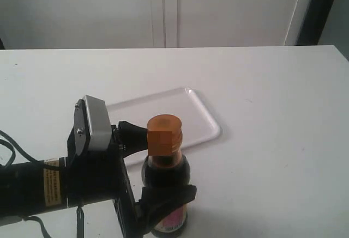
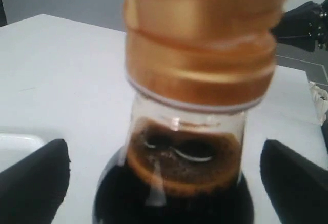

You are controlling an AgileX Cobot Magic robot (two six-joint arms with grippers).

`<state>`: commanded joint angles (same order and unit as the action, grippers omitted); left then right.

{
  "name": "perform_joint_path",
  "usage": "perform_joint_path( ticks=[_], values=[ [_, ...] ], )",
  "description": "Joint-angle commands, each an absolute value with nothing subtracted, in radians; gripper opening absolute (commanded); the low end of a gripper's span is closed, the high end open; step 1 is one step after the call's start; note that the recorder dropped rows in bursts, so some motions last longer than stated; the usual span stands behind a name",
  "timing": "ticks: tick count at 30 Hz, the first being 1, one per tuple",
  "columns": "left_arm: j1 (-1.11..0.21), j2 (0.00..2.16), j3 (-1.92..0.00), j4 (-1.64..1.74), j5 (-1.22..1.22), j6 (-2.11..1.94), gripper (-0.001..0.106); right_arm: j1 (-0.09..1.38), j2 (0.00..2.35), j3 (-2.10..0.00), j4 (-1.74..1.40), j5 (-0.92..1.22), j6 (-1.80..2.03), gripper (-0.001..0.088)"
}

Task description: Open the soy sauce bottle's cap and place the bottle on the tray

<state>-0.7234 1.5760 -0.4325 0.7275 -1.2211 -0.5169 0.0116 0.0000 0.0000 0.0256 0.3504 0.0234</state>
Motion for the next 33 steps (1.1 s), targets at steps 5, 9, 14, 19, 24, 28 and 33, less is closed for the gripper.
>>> perform_joint_path(
  ticks=[5, 9, 14, 19, 24, 28, 33],
  values=[
    [-0.723, 1.617, -0.432, 0.704, -1.221, -0.496, 0.105, 0.012, 0.000, 0.000, 0.026, 0.350, 0.023, 0.0000],
    [-0.723, 1.657, -0.445, 0.712, -1.221, -0.481, 0.105, 0.012, 0.000, 0.000, 0.026, 0.350, 0.036, 0.0000],
    [-0.723, 1.666, -0.457, 0.721, -1.221, -0.474, 0.104, 0.012, 0.000, 0.000, 0.026, 0.350, 0.042, 0.0000],
    [-0.723, 1.666, -0.457, 0.768, -1.221, -0.470, 0.062, 0.012, 0.000, 0.000, 0.026, 0.350, 0.042, 0.0000],
    [-0.723, 1.666, -0.457, 0.805, -1.221, -0.470, 0.028, 0.012, 0.000, 0.000, 0.026, 0.350, 0.042, 0.0000],
    [-0.723, 1.666, -0.457, 0.829, -1.221, -0.452, 0.003, 0.012, 0.000, 0.000, 0.026, 0.350, 0.042, 0.0000],
    [-0.723, 1.666, -0.457, 0.834, -1.221, -0.422, 0.000, 0.012, 0.000, 0.000, 0.026, 0.350, 0.042, 0.0000]
  ],
)
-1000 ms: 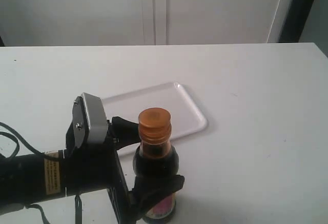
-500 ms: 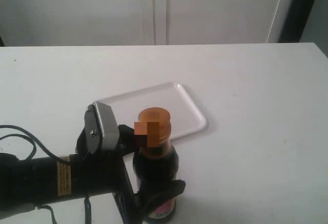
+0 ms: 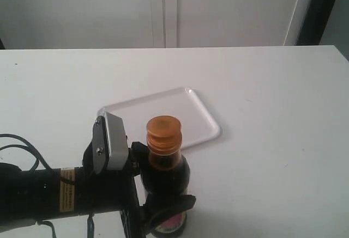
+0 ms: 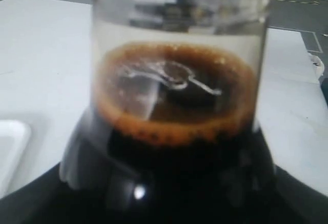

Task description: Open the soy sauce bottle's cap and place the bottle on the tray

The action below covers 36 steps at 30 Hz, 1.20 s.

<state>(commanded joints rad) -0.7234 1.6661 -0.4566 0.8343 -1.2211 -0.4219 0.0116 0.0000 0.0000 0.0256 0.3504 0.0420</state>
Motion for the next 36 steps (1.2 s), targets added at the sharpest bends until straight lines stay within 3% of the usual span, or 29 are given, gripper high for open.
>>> perform_joint_path(
  ticks=[13, 25, 31, 36],
  values=[
    [-0.723, 1.666, -0.457, 0.856, -1.221, -0.411, 0.000, 0.012, 0.000, 0.000, 0.007, 0.268, 0.000, 0.0000],
    [-0.723, 1.666, -0.457, 0.856, -1.221, -0.383, 0.000, 0.012, 0.000, 0.000, 0.205, -0.165, 0.151, 0.0000],
    [-0.723, 1.666, -0.457, 0.858, -1.221, -0.378, 0.000, 0.012, 0.000, -0.035, 0.207, -0.104, 0.296, 0.0000],
    [-0.723, 1.666, -0.457, 0.860, -1.221, -0.378, 0.000, 0.012, 0.000, -0.104, 0.203, -0.115, 0.140, 0.0000]
  ],
)
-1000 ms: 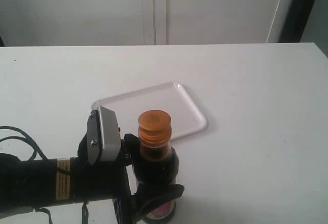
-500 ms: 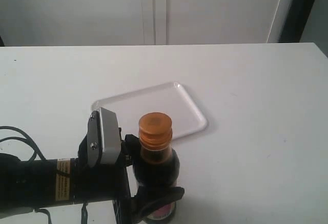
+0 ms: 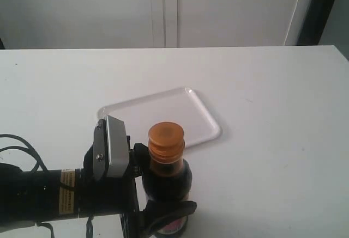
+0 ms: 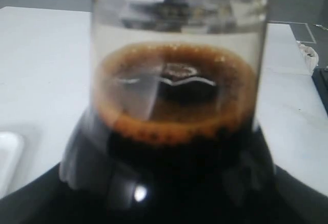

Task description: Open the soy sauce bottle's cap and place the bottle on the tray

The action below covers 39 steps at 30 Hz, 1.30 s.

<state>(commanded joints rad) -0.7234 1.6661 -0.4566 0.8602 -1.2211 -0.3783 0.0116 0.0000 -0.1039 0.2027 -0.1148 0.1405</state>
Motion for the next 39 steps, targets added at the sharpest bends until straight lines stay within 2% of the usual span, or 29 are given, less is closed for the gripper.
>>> perform_joint_path(
  ticks=[4, 10, 24, 27, 33, 39],
  values=[
    [-0.723, 1.666, -0.457, 0.860, -1.221, -0.378, 0.000, 0.012, 0.000, -0.138, 0.203, -0.166, 0.045, 0.0000],
    [-0.723, 1.666, -0.457, 0.860, -1.221, -0.378, 0.000, 0.012, 0.134, -0.212, 0.202, -0.109, 0.045, 0.0000],
    [-0.723, 1.666, -0.457, 0.860, -1.221, -0.378, 0.000, 0.012, 0.601, -0.487, 0.221, 0.440, -0.202, 0.0000],
    [-0.723, 1.666, -0.457, 0.860, -1.221, -0.378, 0.000, 0.012, 0.661, -0.511, 0.334, 0.560, -0.333, 0.0000],
    [-0.723, 1.666, -0.457, 0.860, -1.221, -0.378, 0.000, 0.012, 0.770, -0.521, 0.799, 0.840, -0.767, 0.0000],
    [-0.723, 1.666, -0.457, 0.860, -1.221, -0.378, 0.000, 0.012, 0.833, -0.521, 1.066, 1.021, -0.962, 0.0000]
  ],
)
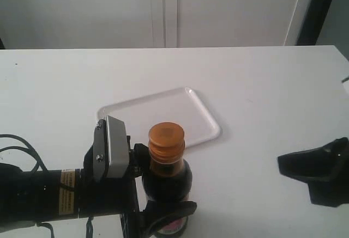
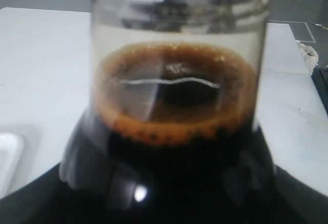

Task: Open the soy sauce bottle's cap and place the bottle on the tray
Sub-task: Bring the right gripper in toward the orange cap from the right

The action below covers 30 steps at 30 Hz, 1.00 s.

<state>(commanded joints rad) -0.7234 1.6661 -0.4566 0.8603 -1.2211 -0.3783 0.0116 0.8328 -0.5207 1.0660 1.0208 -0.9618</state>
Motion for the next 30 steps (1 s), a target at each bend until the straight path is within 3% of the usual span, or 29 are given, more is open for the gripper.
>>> perform_joint_path(
  ticks=[11, 20, 30],
  values=[
    [-0.723, 1.666, -0.457, 0.858, -1.221, -0.378, 0.000, 0.012, 0.928, -0.509, 1.355, 1.221, -1.104, 0.0000],
    [-0.723, 1.666, -0.457, 0.856, -1.221, -0.371, 0.000, 0.114, 1.017, -0.498, 1.466, 1.214, -1.122, 0.0000],
    [-0.723, 1.666, -0.457, 0.853, -1.221, -0.358, 0.000, 0.304, 1.100, -0.498, 1.550, 1.068, -1.122, 0.0000]
  ],
)
